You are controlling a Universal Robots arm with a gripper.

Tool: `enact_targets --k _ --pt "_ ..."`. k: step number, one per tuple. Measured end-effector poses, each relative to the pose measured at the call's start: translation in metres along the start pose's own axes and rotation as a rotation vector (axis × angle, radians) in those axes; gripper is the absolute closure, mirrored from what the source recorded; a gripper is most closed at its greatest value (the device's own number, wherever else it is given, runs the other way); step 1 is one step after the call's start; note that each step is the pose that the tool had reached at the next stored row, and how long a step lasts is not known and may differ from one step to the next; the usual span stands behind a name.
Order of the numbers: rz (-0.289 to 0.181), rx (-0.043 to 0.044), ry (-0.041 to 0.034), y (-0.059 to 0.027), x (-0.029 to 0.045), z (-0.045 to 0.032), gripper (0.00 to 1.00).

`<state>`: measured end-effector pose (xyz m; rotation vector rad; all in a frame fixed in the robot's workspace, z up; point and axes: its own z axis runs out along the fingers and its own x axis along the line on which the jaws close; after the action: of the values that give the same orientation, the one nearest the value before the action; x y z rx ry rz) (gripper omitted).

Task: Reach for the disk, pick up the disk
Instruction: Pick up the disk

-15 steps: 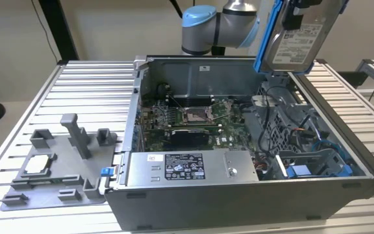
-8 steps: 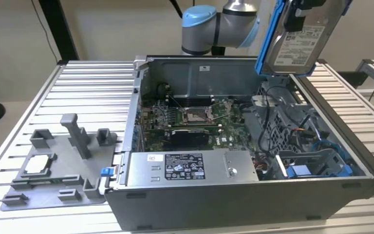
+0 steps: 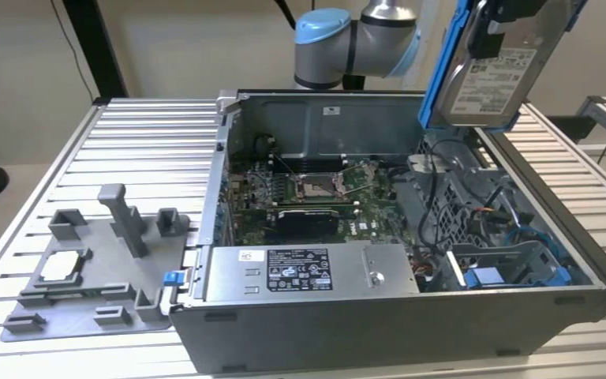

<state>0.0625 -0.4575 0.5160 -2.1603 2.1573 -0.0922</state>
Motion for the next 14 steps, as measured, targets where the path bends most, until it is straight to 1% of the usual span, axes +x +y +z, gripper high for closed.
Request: enact_targets --k 3,14 --pt "0.0 0.0 0.0 -0.0005 0.0057 -0.0001 1.0" --pt "0.0 0.0 -0.0001 -0.0023 0.023 -0.0002 1.0"
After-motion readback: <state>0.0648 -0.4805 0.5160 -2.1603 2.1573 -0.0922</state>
